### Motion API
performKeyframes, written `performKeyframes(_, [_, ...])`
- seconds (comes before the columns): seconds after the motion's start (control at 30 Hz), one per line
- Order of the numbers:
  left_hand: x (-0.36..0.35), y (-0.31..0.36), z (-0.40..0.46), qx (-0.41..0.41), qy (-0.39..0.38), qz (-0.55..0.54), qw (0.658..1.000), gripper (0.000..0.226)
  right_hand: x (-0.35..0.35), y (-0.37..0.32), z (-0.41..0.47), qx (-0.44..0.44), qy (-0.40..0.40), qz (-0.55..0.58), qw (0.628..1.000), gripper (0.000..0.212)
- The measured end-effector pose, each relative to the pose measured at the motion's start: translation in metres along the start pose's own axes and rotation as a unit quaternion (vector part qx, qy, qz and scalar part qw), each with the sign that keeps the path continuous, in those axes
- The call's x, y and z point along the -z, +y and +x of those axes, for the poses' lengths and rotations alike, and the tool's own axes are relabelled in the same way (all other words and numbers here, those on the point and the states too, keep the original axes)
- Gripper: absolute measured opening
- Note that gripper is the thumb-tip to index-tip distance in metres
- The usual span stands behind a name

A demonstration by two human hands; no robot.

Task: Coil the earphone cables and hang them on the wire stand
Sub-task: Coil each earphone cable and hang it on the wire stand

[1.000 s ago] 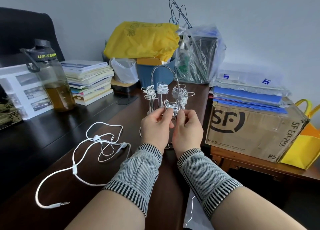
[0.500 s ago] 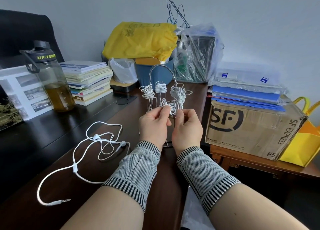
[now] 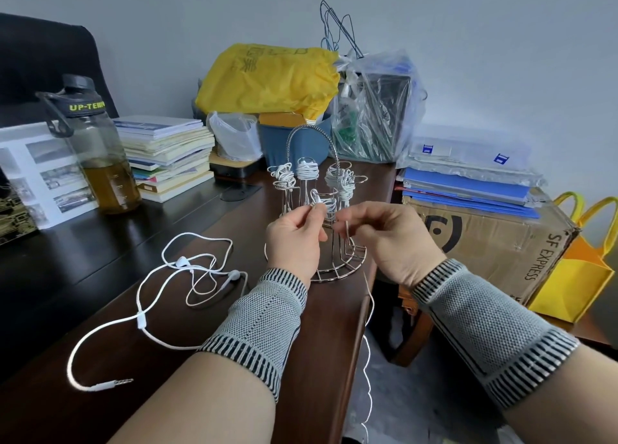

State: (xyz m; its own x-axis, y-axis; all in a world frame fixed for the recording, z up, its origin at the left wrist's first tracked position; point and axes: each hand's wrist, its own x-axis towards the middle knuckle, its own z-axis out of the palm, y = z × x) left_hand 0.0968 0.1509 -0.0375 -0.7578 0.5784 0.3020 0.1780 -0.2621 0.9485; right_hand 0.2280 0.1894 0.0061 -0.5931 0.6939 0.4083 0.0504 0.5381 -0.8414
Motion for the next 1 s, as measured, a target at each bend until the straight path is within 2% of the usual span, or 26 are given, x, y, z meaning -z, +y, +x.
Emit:
performKeyframes(0.2, [0.001,0.004,-0.001,0.014,0.001,0.012,1.0,0.023,0.006,0.005,0.009,0.01,0.047,-0.038,0.998,0.02])
performKeyframes(0.3, [0.003,0.008,-0.004,0.011,-0.001,0.026,1.0,0.021,0.007,0.001,0.012,0.012,0.046,-0.017,0.999,0.018])
performKeyframes(0.5, [0.009,0.023,-0.009,-0.011,-0.008,0.132,0.991,0.032,0.006,-0.002,0.016,-0.087,0.05,0.172,0.98,0.02])
performKeyframes(0.67, [0.019,0.041,-0.01,-0.019,0.002,0.297,0.955,0.053,0.003,0.003,0.015,-0.149,0.047,0.222,0.962,0.015])
performKeyframes(0.83, [0.029,0.065,-0.007,-0.024,0.003,0.395,0.918,0.052,-0.002,0.003,0.017,-0.157,0.049,0.23,0.959,0.016])
performKeyframes(0.87, [0.032,0.067,-0.005,-0.043,0.012,0.403,0.914,0.05,-0.002,0.003,0.017,-0.156,0.048,0.231,0.959,0.017])
performKeyframes(0.93, [0.033,0.069,-0.008,-0.062,-0.007,0.37,0.927,0.048,0.0,0.001,0.018,-0.154,0.046,0.234,0.959,0.018])
performKeyframes(1.0, [0.029,0.071,-0.021,-0.033,-0.081,0.309,0.947,0.048,0.001,0.0,0.019,-0.151,0.045,0.237,0.959,0.018])
